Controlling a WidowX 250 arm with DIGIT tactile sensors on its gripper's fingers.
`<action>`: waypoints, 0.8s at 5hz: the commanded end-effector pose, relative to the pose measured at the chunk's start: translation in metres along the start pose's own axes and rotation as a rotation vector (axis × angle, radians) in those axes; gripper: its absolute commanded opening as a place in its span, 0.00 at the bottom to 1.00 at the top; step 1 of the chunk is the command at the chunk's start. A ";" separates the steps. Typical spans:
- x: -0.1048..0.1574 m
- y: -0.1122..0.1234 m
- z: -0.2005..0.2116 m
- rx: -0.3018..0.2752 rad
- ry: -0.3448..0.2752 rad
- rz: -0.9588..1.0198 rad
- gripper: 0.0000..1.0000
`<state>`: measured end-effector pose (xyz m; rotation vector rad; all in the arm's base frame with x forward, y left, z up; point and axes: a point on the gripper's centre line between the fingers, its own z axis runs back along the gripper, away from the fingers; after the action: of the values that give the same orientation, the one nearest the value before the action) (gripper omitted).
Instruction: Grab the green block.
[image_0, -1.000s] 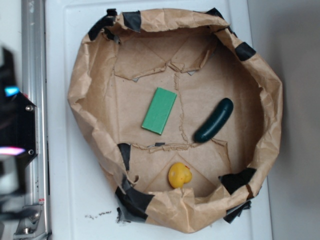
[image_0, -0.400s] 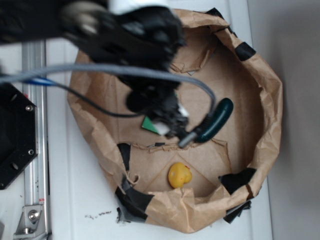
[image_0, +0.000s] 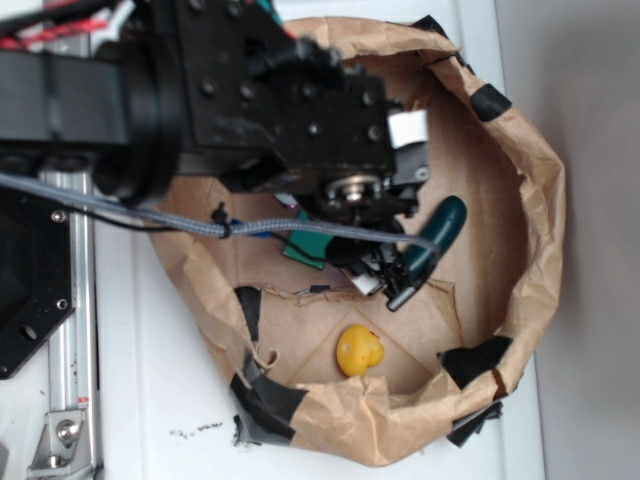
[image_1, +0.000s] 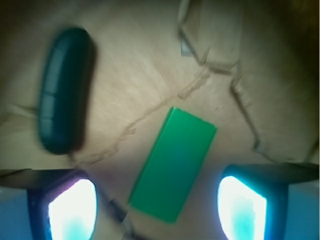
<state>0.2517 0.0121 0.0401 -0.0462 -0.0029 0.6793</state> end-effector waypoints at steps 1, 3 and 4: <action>-0.004 0.045 -0.034 -0.075 0.030 0.126 1.00; 0.002 0.025 -0.022 -0.019 -0.035 0.005 0.00; 0.005 0.021 -0.009 -0.011 -0.053 -0.060 0.00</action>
<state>0.2373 0.0285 0.0169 -0.0247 0.0090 0.6371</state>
